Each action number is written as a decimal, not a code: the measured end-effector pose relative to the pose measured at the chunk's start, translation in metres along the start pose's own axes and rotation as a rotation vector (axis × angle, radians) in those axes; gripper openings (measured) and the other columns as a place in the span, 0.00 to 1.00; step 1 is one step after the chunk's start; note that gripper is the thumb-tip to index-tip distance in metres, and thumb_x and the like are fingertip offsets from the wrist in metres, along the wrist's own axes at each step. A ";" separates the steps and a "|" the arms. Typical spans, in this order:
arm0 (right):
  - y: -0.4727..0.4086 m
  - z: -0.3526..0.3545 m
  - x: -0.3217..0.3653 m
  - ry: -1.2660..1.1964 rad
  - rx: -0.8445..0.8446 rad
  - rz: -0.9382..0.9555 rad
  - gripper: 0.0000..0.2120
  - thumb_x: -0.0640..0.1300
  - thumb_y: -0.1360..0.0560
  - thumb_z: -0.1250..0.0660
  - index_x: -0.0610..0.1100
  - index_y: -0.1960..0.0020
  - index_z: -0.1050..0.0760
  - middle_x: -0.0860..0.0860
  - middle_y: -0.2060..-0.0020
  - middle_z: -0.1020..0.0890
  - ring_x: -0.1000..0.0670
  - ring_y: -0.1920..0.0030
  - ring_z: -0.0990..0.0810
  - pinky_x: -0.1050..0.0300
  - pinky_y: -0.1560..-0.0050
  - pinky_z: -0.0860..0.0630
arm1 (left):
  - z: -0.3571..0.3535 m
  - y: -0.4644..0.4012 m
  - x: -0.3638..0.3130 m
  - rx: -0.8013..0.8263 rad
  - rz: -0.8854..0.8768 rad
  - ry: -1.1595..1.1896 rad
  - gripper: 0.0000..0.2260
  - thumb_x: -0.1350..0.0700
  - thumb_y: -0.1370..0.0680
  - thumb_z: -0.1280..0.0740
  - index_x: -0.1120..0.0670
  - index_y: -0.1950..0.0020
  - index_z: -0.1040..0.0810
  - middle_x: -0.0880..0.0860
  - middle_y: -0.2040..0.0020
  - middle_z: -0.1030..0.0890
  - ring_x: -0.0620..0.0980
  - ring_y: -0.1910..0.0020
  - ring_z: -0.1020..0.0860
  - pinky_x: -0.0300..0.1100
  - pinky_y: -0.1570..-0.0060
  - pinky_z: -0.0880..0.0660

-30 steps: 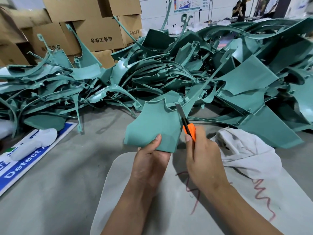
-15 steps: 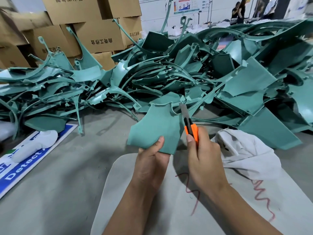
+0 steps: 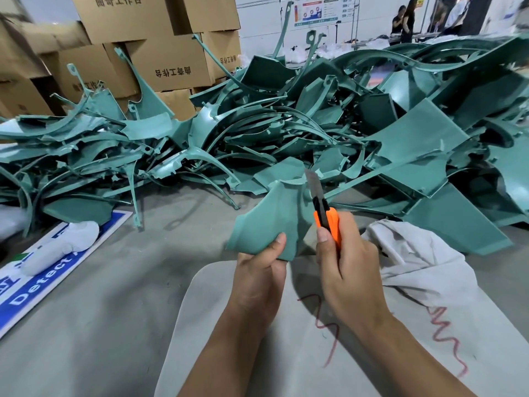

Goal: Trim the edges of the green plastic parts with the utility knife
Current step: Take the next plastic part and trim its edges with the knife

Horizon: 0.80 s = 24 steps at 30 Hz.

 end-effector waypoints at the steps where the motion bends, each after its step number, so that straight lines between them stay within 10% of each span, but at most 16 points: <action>1: 0.000 -0.002 0.004 -0.016 0.012 0.017 0.06 0.47 0.14 0.42 0.52 0.50 0.34 0.54 0.70 0.28 0.51 0.70 0.28 0.64 0.69 0.37 | 0.000 0.000 0.001 0.003 0.000 -0.012 0.25 0.66 0.24 0.34 0.64 0.27 0.29 0.64 0.31 0.23 0.62 0.30 0.25 0.58 0.24 0.35; 12: 0.001 -0.010 0.001 -0.013 0.105 0.015 0.07 0.46 0.14 0.41 0.53 0.50 0.33 0.54 0.71 0.29 0.50 0.72 0.29 0.59 0.70 0.38 | -0.001 -0.002 -0.008 0.031 -0.020 -0.054 0.21 0.66 0.20 0.35 0.64 0.26 0.30 0.64 0.30 0.23 0.60 0.31 0.23 0.47 0.35 0.23; 18: -0.001 -0.010 0.000 0.087 0.201 0.109 0.10 0.56 0.16 0.39 0.54 0.54 0.32 0.57 0.71 0.31 0.51 0.70 0.29 0.49 0.68 0.31 | 0.043 -0.010 -0.024 -0.163 0.063 -0.067 0.34 0.50 0.26 0.28 0.60 0.23 0.32 0.57 0.33 0.21 0.52 0.36 0.19 0.49 0.37 0.22; 24: -0.001 -0.016 -0.027 0.367 0.421 -0.012 0.27 0.69 0.20 0.47 0.49 0.56 0.23 0.56 0.67 0.22 0.47 0.61 0.22 0.45 0.57 0.25 | 0.047 -0.013 -0.056 -0.124 -0.091 0.303 0.20 0.61 0.22 0.36 0.56 0.30 0.24 0.55 0.32 0.19 0.53 0.33 0.21 0.54 0.35 0.24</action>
Point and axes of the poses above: each hand's wrist, its own y-axis away from the middle knuckle, its own z-axis out of the back of the hand, x = y × z, the point moved 10 cm from there along -y, towards the middle knuckle
